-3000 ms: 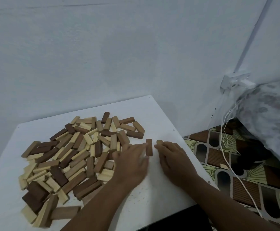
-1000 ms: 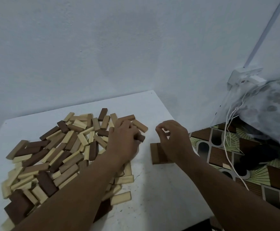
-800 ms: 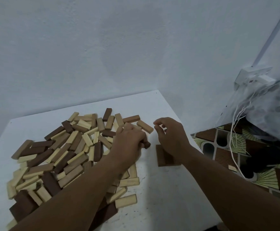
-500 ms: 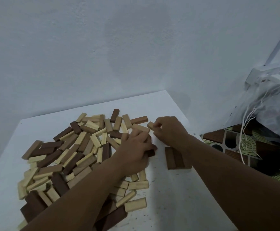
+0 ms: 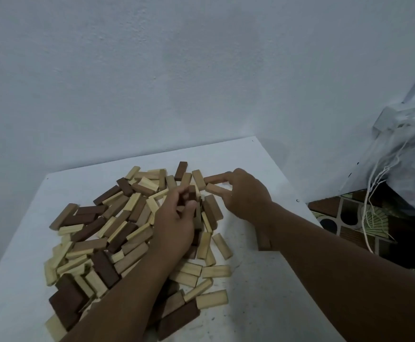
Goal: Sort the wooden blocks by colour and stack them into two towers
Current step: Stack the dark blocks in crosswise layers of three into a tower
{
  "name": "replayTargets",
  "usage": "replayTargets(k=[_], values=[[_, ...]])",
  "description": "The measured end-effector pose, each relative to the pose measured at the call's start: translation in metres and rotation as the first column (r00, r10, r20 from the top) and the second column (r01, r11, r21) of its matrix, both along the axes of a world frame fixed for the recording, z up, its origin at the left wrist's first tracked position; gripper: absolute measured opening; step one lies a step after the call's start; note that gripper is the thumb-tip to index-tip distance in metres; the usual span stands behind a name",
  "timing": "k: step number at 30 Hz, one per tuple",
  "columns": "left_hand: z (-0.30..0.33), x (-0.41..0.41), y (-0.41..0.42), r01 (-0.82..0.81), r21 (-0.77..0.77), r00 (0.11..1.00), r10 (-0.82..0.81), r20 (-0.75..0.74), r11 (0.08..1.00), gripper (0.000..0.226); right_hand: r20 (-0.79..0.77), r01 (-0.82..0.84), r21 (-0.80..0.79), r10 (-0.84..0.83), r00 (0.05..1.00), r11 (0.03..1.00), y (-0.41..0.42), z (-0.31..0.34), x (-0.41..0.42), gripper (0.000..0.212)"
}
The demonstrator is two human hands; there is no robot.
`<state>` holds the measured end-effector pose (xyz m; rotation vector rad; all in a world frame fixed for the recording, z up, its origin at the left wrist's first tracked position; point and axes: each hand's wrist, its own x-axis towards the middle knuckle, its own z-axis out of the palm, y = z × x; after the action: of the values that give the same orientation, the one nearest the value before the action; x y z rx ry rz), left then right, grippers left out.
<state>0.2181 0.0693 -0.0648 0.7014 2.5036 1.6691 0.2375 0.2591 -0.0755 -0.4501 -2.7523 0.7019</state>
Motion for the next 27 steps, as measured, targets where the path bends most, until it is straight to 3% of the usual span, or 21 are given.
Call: replayTargets(k=[3,8,10,12,17,21,25,27], values=[[0.001,0.005,-0.016,-0.040,0.036,0.997,0.038,0.060,0.999,0.026,0.095,0.035,0.022,-0.037,0.995,0.999,-0.005,-0.001,0.001,0.025],[0.008,0.037,-0.031,-0.035,0.027,0.993,0.032,0.113,0.999,0.026,-0.015,0.120,0.002,-0.120,0.993,0.993,-0.012,0.017,0.042,0.017],[0.012,0.056,-0.033,0.008,0.027,0.991,-0.011,0.134,1.000,0.023,-0.005,0.118,-0.007,-0.118,0.993,0.993,-0.020,0.024,0.076,0.007],[0.013,0.074,-0.032,0.029,0.012,0.992,-0.031,0.124,0.999,0.023,0.033,0.100,-0.015,-0.100,0.994,0.995,-0.029,0.031,0.117,0.013],[0.002,0.110,-0.020,0.109,-0.149,0.994,-0.106,0.028,0.983,0.023,0.171,0.080,-0.059,-0.069,0.983,0.995,-0.054,0.028,0.194,0.011],[-0.010,0.124,-0.011,0.120,-0.321,0.984,-0.154,-0.084,0.939,0.027,0.265,0.061,-0.092,-0.034,0.964,0.994,-0.058,0.017,0.209,0.022],[-0.018,0.124,-0.008,0.156,-0.451,0.950,-0.259,-0.176,0.879,0.031,0.079,0.100,-0.210,-0.085,0.993,0.973,-0.052,0.025,0.210,0.032],[-0.018,0.123,-0.006,0.164,-0.471,0.942,-0.279,-0.185,0.867,0.026,0.100,0.115,-0.189,-0.098,0.990,0.975,-0.045,0.029,0.210,0.034]])
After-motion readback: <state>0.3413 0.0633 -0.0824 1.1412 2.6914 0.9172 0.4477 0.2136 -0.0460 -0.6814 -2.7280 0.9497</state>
